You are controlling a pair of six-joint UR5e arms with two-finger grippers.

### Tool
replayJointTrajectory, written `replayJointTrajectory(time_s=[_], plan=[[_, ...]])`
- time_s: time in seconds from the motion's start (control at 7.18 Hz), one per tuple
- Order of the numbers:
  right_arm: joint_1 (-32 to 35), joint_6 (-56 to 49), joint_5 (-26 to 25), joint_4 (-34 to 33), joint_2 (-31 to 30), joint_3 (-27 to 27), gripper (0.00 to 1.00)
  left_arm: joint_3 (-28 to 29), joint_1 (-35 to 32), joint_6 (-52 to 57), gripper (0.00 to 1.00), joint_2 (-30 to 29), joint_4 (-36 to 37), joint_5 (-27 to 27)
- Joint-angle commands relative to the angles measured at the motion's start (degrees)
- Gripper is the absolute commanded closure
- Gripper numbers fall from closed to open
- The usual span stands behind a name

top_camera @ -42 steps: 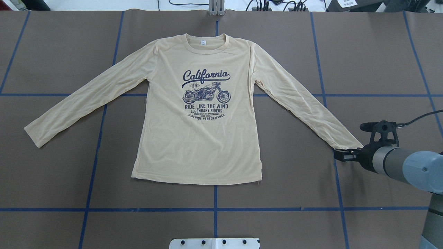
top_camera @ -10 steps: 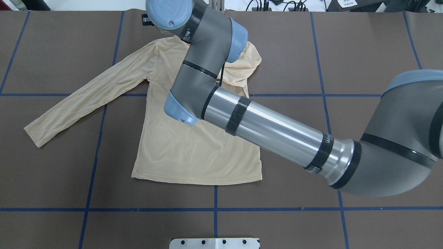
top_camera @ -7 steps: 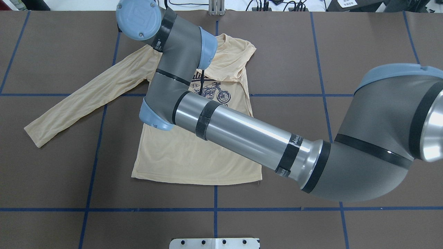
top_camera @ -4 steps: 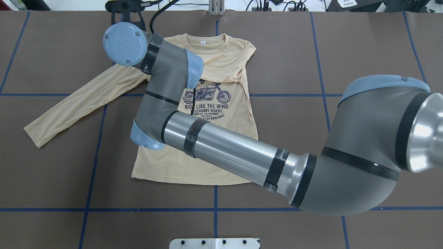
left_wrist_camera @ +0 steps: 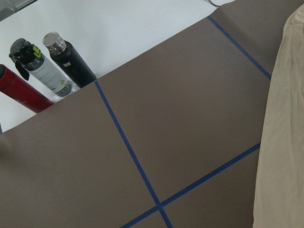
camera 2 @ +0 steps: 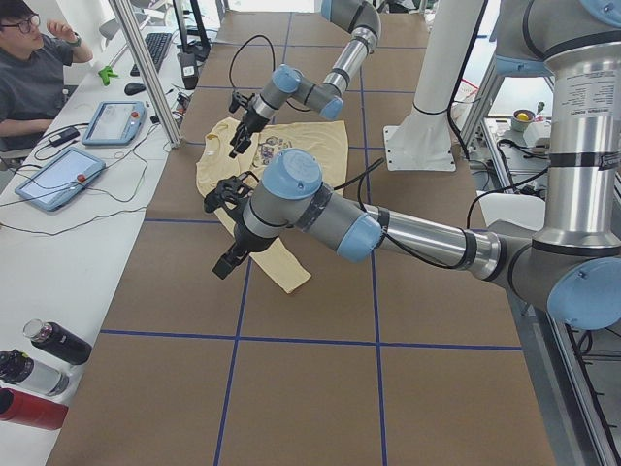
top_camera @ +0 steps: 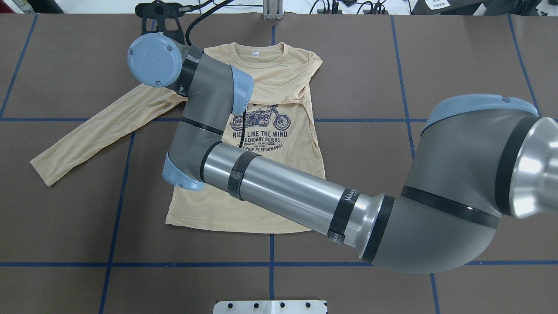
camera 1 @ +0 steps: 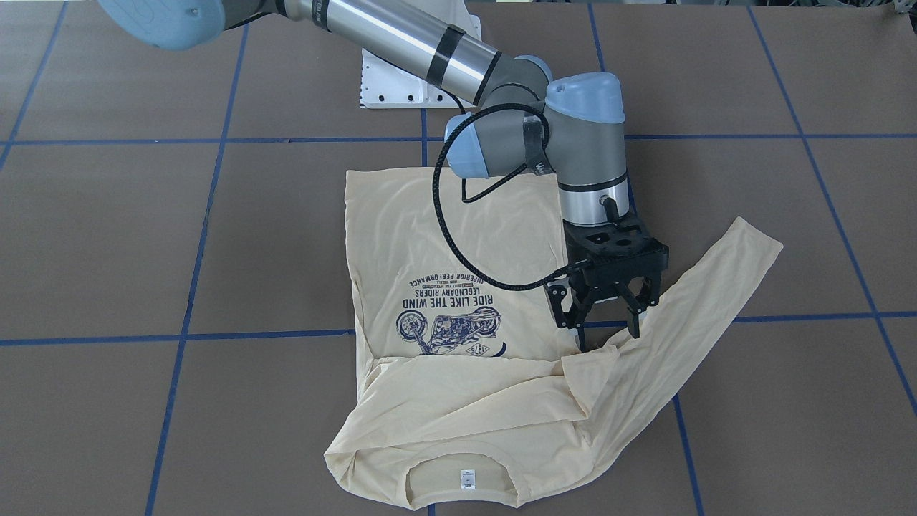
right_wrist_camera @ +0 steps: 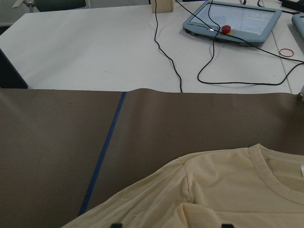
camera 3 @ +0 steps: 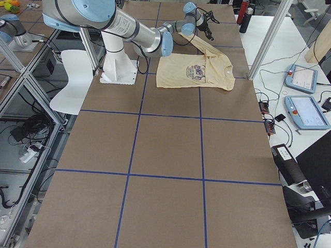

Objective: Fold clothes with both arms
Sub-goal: 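Lift the sleeve with the right gripper and carry it across the shirt body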

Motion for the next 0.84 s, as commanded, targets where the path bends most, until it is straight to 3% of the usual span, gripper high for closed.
replayJointTrajectory(time_s=[0.0, 0.14, 0.42, 0.7], plan=[[0.39, 3.31, 0.27, -1.29, 0.30, 0.58, 0.01, -0.25, 0.00, 0.02, 0.00, 0.17, -0.09, 0.00], [1.00, 4.03, 1.75, -8.87, -0.49, 4.59, 0.01, -0.51, 0.00, 0.19, 0.00, 0.52, -0.26, 0.00], [4.07, 2.55, 12.62, -27.42, -9.85, 25.54, 0.00, -0.69, 0.09, -0.07, 0.00, 0.53, -3.06, 0.26], [8.80, -3.48, 21.50, -38.43, -15.93, 35.86, 0.00, -0.61, 0.17, -1.55, 0.00, 0.44, -3.08, 0.17]])
